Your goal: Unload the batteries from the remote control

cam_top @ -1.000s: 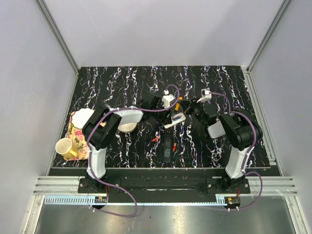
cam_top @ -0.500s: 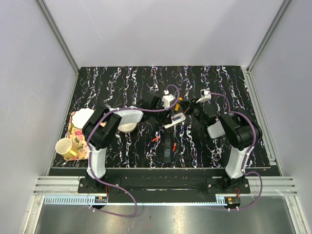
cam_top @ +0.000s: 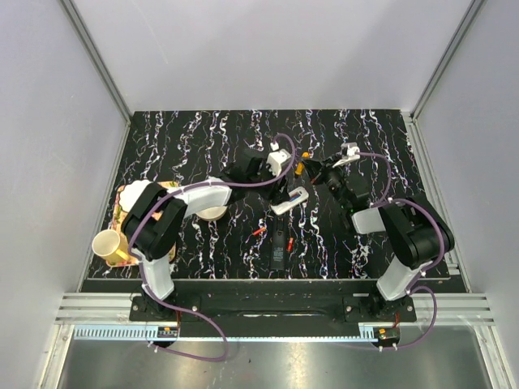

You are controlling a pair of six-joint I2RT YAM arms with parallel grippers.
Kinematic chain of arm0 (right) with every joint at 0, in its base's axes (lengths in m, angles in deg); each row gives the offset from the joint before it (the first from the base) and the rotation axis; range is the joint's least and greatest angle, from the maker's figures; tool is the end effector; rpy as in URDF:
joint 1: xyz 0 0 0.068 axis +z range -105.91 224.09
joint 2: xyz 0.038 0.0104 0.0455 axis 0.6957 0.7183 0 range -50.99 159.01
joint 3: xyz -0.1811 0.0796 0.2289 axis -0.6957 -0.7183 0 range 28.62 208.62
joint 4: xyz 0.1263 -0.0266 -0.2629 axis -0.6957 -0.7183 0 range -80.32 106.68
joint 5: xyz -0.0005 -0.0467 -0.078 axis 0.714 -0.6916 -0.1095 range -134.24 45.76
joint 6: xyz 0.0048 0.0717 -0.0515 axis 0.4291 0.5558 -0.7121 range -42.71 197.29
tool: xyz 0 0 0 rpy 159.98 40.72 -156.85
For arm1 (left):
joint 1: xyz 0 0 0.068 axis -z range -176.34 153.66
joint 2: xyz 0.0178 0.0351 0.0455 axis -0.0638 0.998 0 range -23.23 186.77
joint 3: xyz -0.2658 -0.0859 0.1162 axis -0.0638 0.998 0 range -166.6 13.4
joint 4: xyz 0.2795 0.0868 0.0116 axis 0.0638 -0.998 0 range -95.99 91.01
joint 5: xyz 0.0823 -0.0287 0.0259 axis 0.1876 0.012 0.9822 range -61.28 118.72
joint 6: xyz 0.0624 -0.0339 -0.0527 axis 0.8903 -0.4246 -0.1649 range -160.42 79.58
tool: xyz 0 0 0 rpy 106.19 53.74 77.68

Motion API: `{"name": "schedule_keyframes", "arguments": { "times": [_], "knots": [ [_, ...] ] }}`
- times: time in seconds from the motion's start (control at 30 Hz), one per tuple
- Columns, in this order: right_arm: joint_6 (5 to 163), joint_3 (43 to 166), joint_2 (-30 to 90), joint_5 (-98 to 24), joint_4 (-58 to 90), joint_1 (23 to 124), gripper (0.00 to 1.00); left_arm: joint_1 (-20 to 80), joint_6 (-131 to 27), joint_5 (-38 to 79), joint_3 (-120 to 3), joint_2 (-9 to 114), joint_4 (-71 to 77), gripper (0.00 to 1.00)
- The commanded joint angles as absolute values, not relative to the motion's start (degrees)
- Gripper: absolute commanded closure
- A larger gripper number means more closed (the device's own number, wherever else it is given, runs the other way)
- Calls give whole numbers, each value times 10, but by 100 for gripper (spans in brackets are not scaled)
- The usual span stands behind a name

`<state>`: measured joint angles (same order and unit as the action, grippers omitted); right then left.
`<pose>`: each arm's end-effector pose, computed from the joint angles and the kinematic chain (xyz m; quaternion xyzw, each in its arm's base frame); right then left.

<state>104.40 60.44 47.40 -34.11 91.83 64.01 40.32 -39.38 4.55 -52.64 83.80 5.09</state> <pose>0.3511 0.1419 0.1960 -0.0261 0.6526 0.3542 0.6693 0.3596 -0.3078 0.1705 0.3712 0.7976 -0.3120 0.3588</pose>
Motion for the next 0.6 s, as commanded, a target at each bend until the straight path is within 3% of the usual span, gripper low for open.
{"name": "schedule_keyframes", "arguments": {
  "times": [0.0,0.4,0.57],
  "knots": [
    [988,591,438,-336,1029,639,100,403,-397,52,-525,786,95,33],
    [995,540,401,-354,1028,614,100,400,-395,66,-552,843,59,34],
    [994,523,366,-364,1007,597,100,407,-385,28,-574,856,14,58]
  ]
}}
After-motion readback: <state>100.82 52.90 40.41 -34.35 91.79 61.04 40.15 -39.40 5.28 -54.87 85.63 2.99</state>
